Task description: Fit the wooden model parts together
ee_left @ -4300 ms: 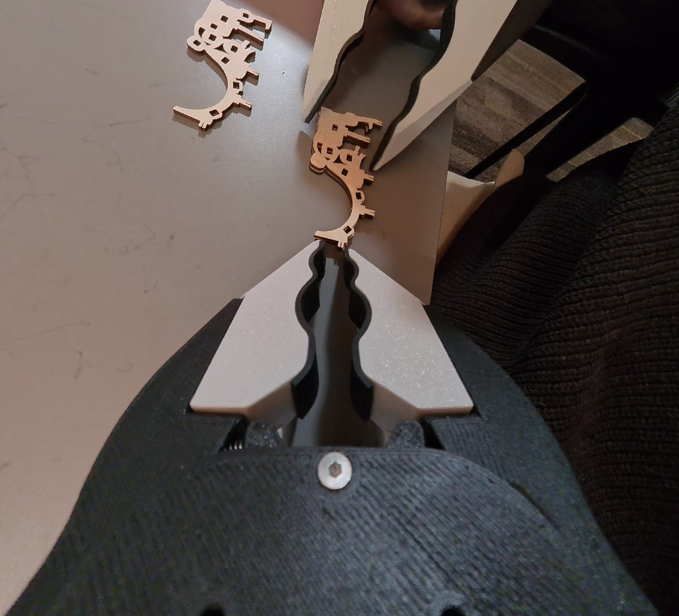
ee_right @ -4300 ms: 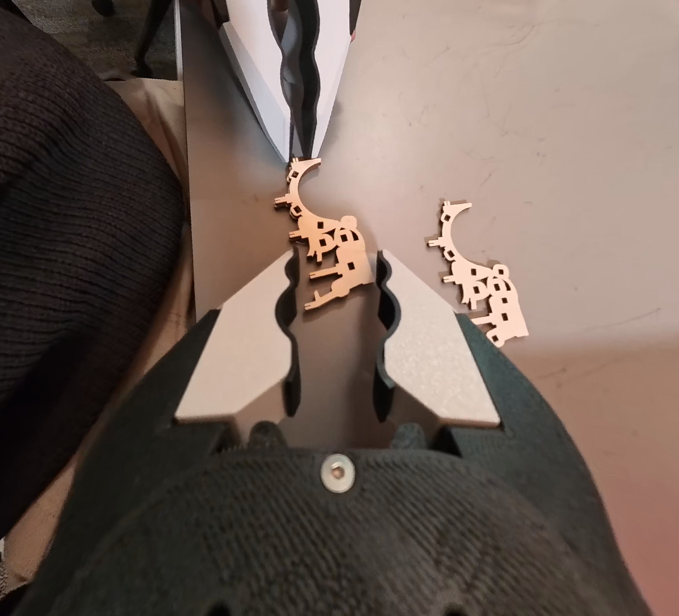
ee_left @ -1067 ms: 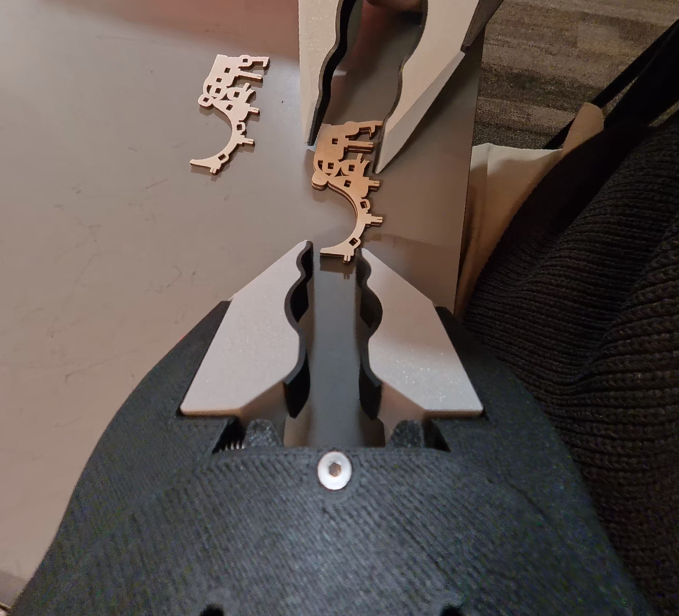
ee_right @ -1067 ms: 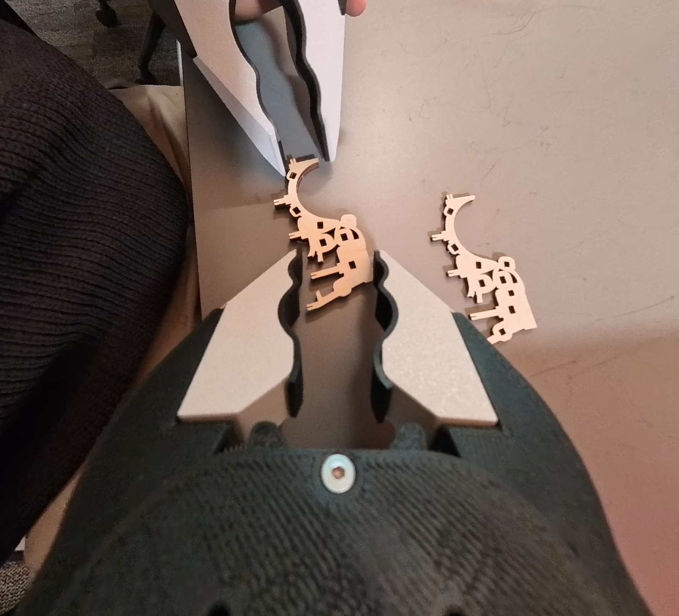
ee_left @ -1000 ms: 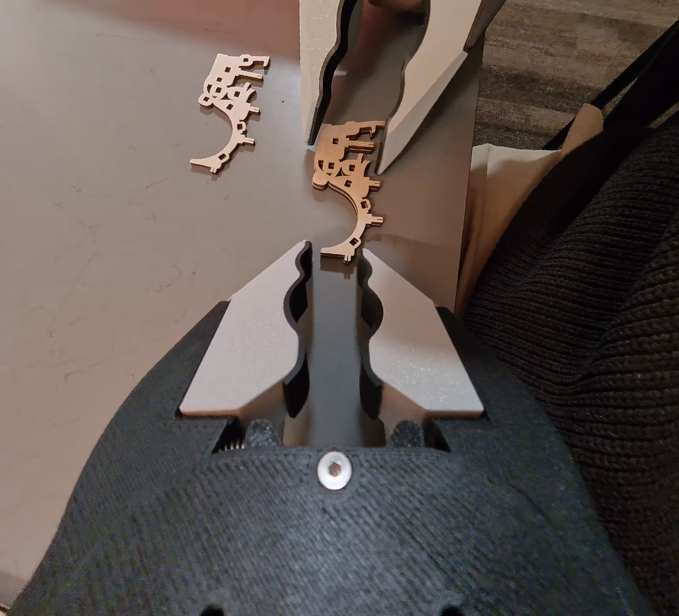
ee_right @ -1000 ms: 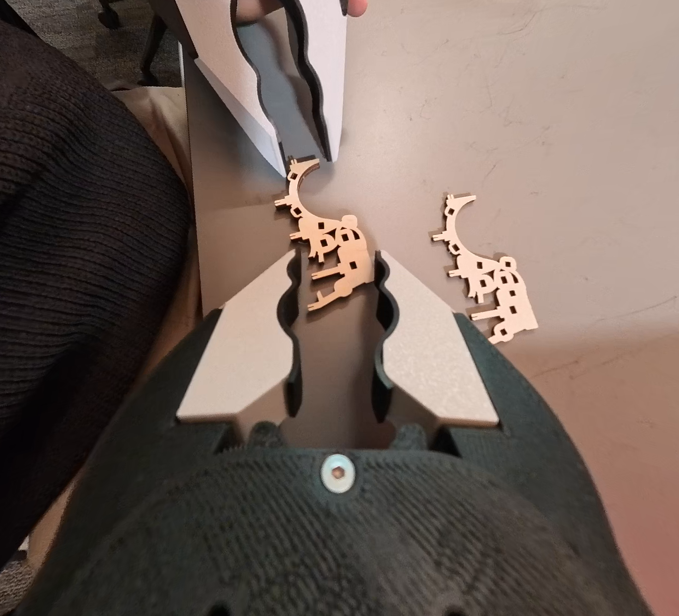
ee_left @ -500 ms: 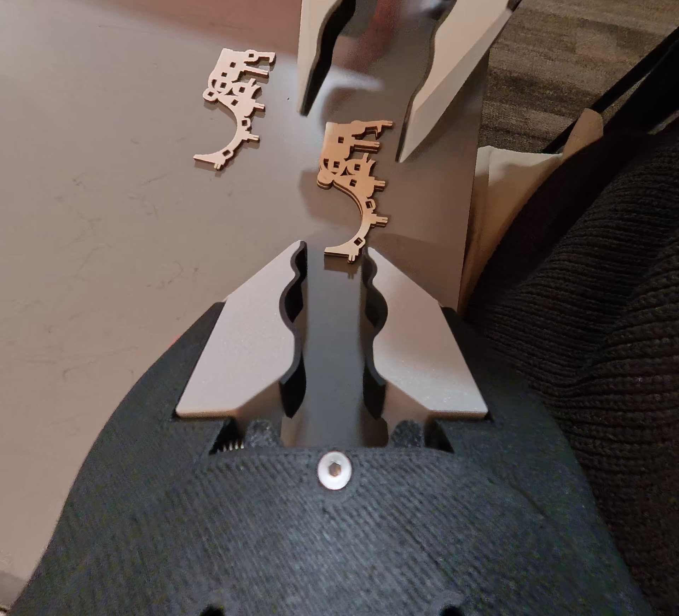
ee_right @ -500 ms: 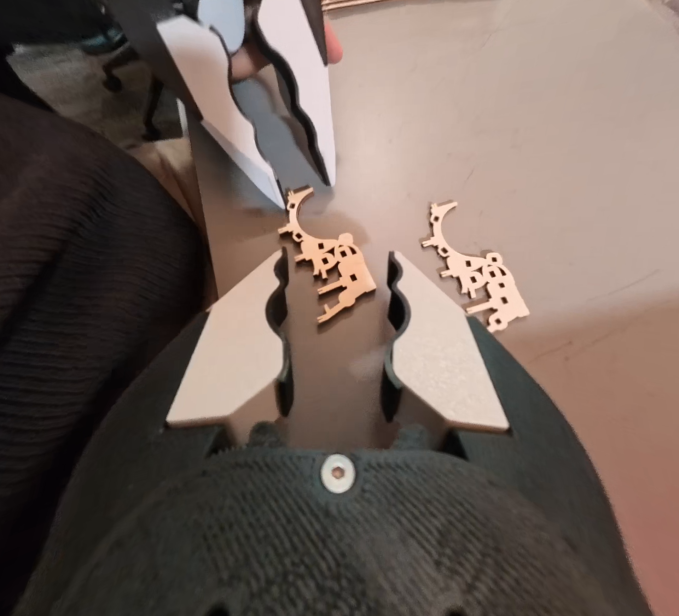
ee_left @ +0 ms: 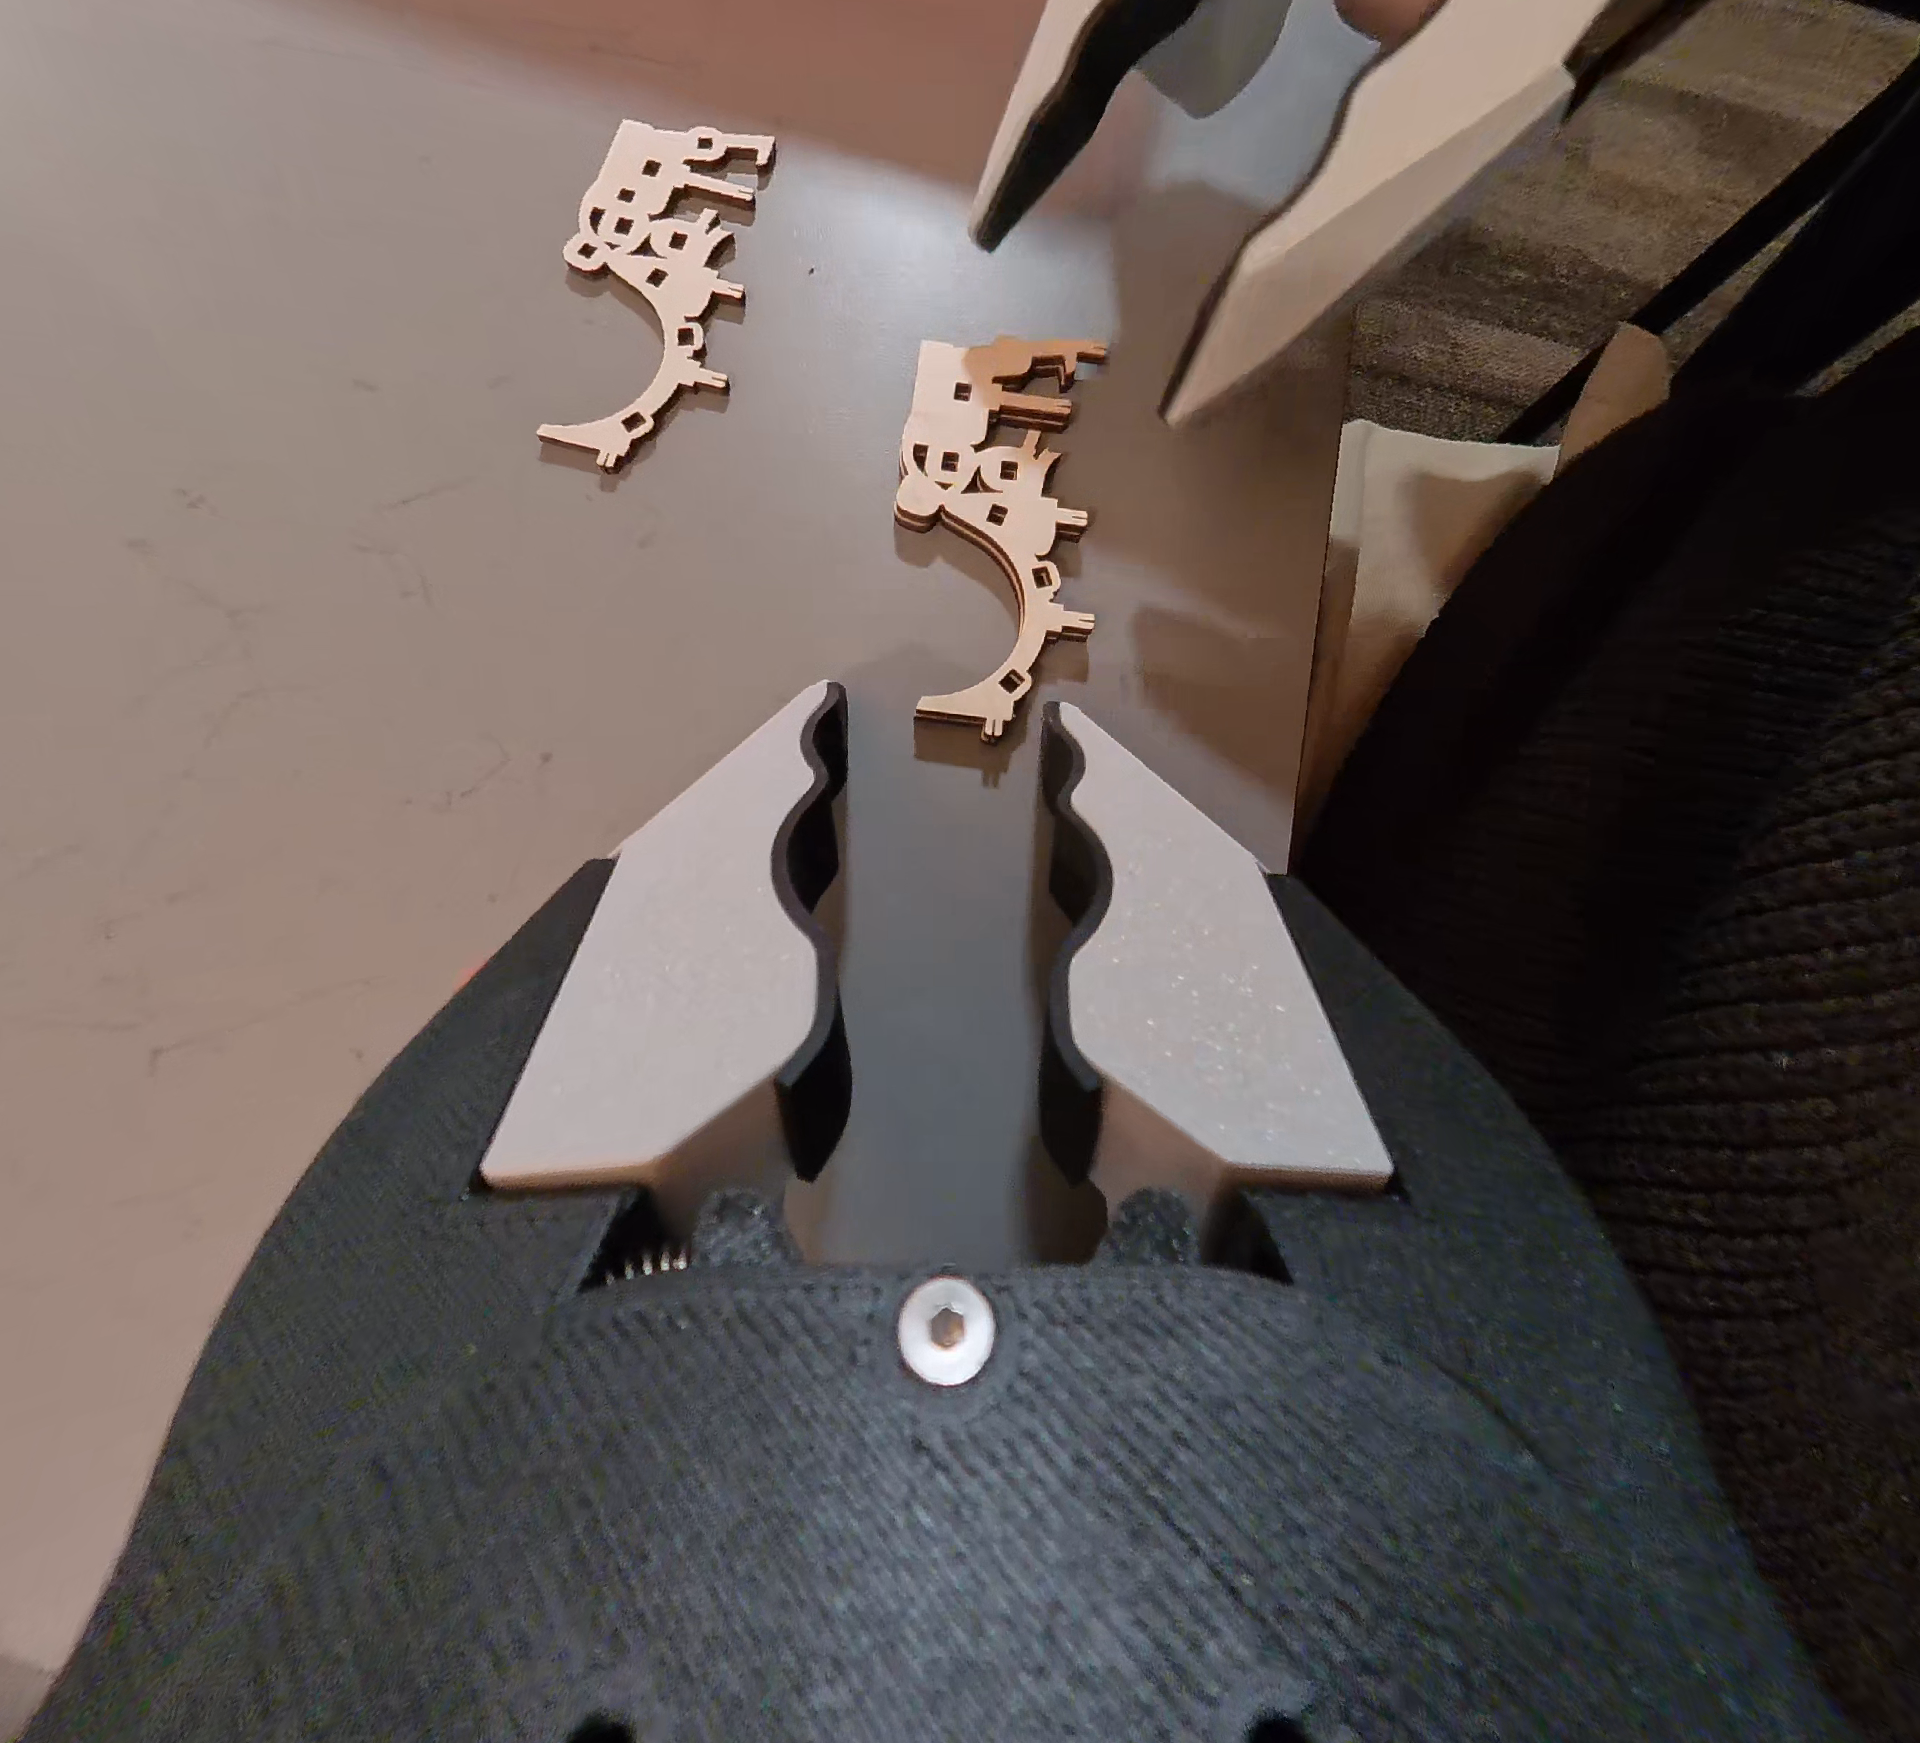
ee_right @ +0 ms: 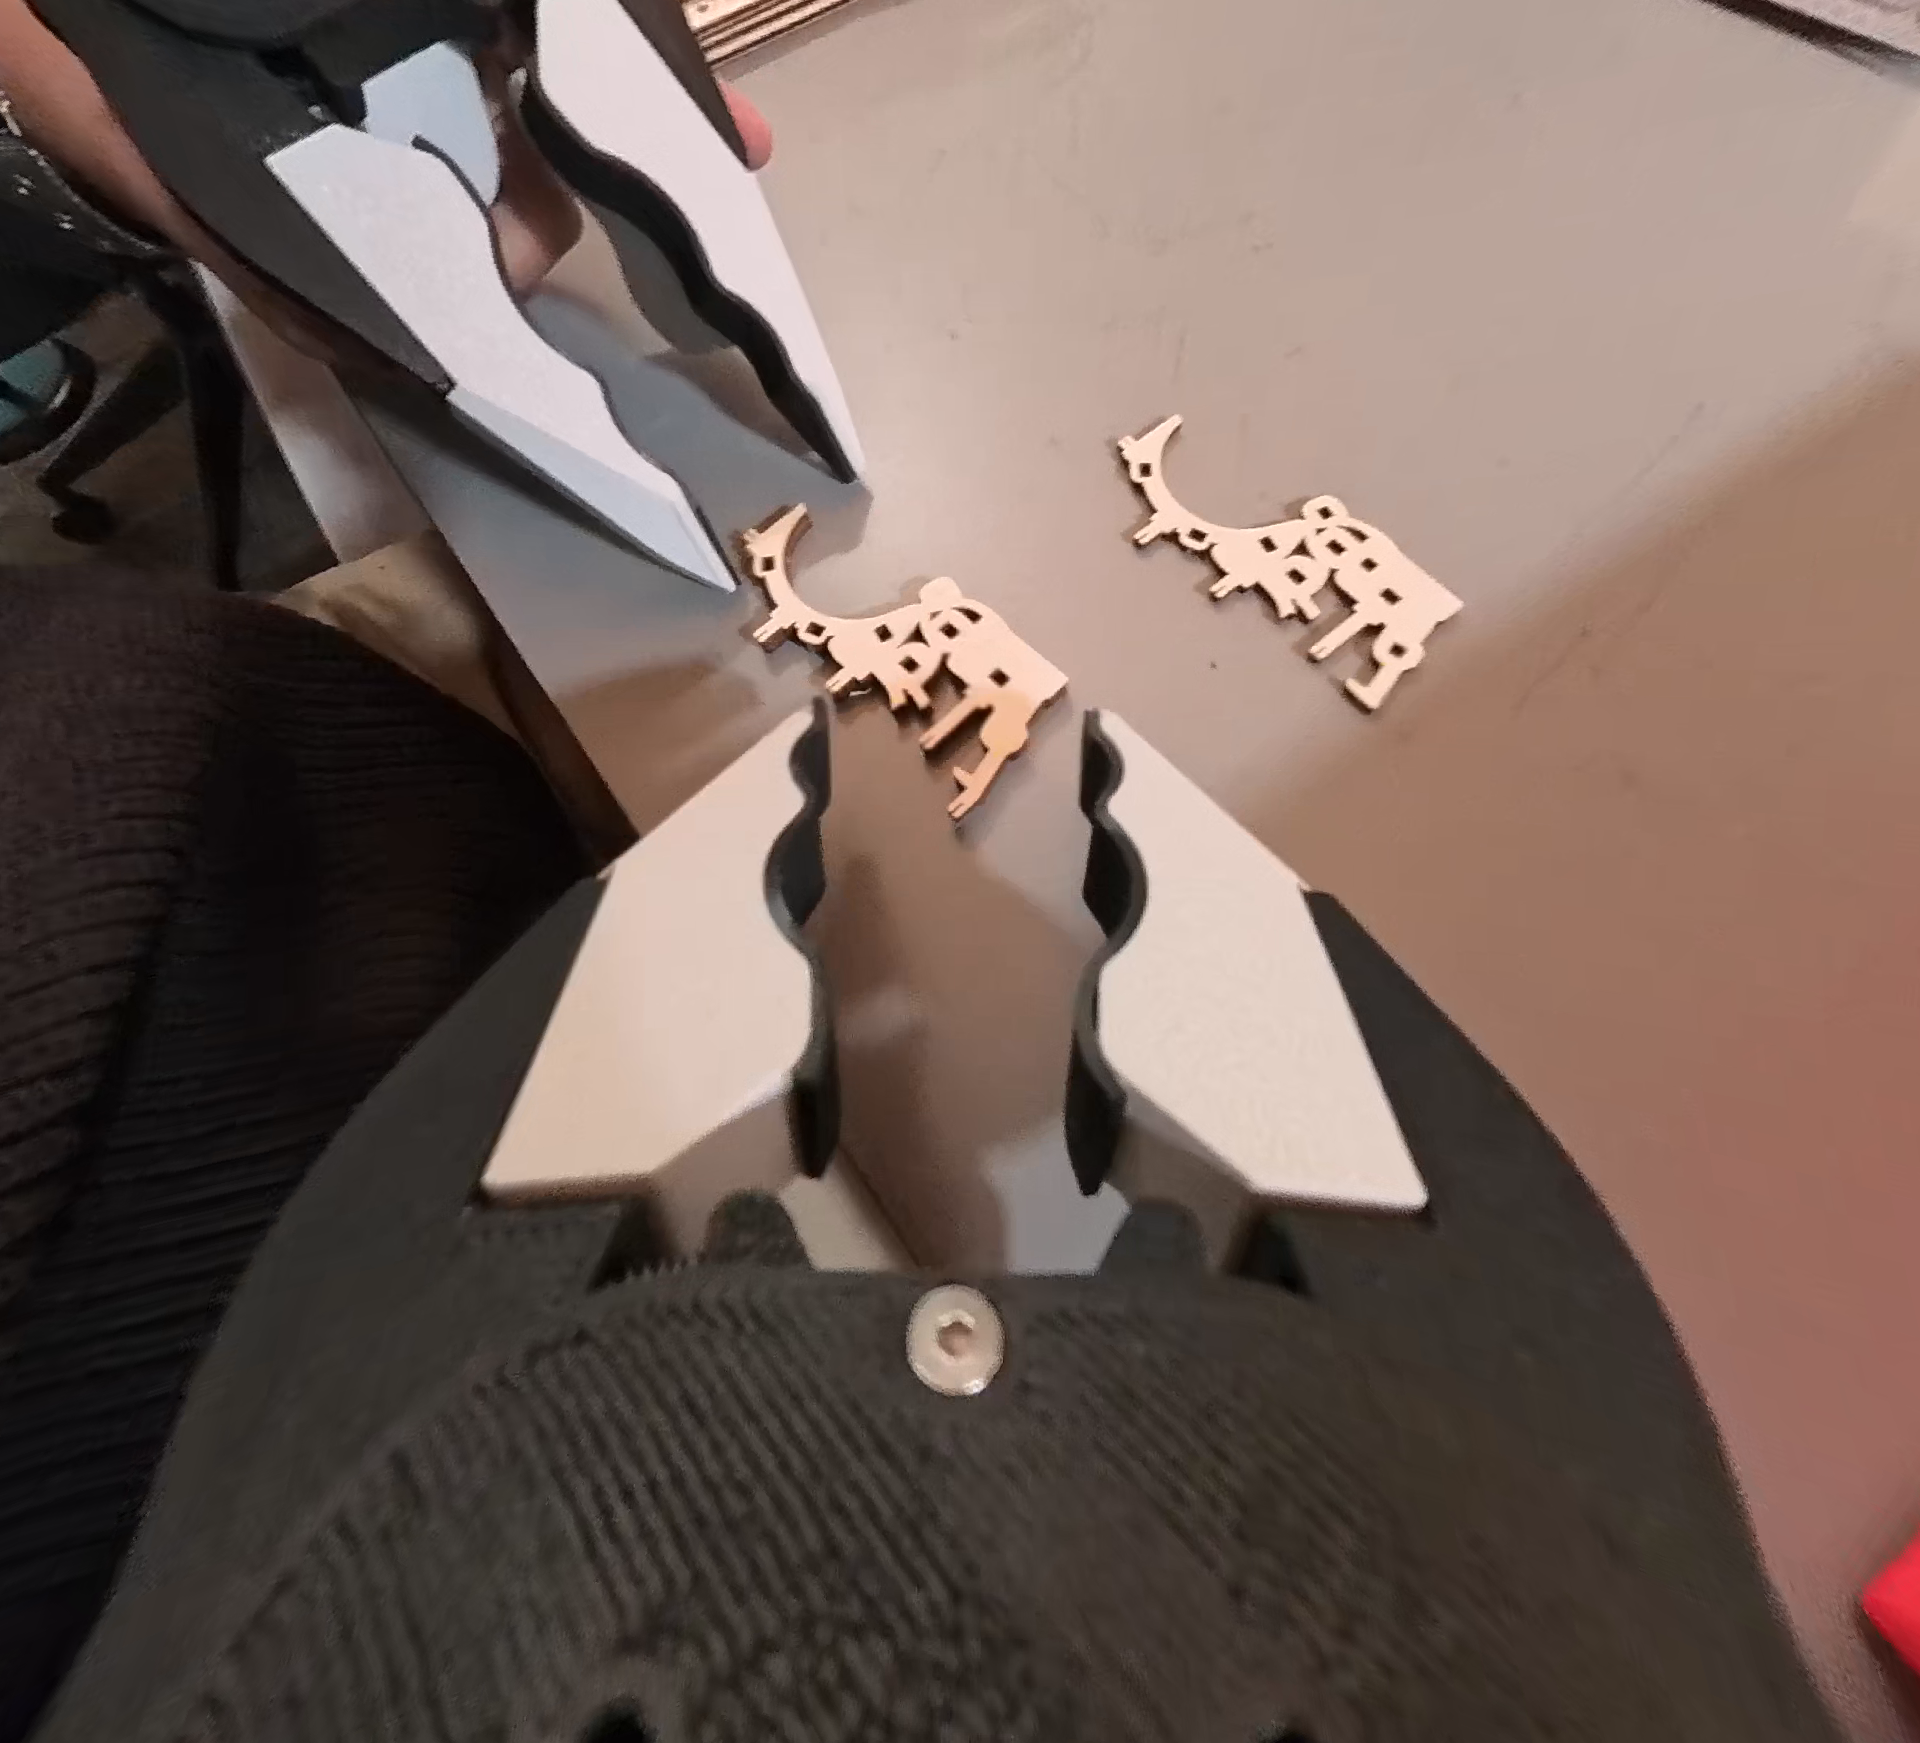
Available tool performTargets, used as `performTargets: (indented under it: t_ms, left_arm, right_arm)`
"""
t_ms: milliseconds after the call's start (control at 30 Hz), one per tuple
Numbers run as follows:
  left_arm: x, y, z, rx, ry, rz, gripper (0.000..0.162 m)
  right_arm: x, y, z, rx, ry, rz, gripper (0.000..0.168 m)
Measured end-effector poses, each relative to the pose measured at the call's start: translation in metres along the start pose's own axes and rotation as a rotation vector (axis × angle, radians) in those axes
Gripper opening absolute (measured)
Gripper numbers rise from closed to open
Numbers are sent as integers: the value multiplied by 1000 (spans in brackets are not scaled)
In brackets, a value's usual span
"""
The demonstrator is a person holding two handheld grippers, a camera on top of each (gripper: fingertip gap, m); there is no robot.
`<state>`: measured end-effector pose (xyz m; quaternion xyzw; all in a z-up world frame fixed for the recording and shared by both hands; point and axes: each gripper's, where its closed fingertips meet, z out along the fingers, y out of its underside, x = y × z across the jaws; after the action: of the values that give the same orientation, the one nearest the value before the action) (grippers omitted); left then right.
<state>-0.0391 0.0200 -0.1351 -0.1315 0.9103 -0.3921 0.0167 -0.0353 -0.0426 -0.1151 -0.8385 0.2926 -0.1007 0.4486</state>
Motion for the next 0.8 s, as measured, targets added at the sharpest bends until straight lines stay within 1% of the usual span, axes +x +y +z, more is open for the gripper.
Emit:
performTargets:
  t_ms: [233,433,600,800]
  left_arm:
    - [0,0,0,-3,-2,-1,38]
    - [-1,-1,-1,9,-5,-7,41]
    - [-2,-2,-2,17,13,-29,42]
    - [-1,0,0,-1,6,-19,42]
  right_arm:
    - [7,6,0,-15,-33,101,36]
    - [9,9,-5,-24,-41,115,36]
    - [3,17,0,-64,-71,106,37]
    - [1,15,1,-53,-96,117,38]
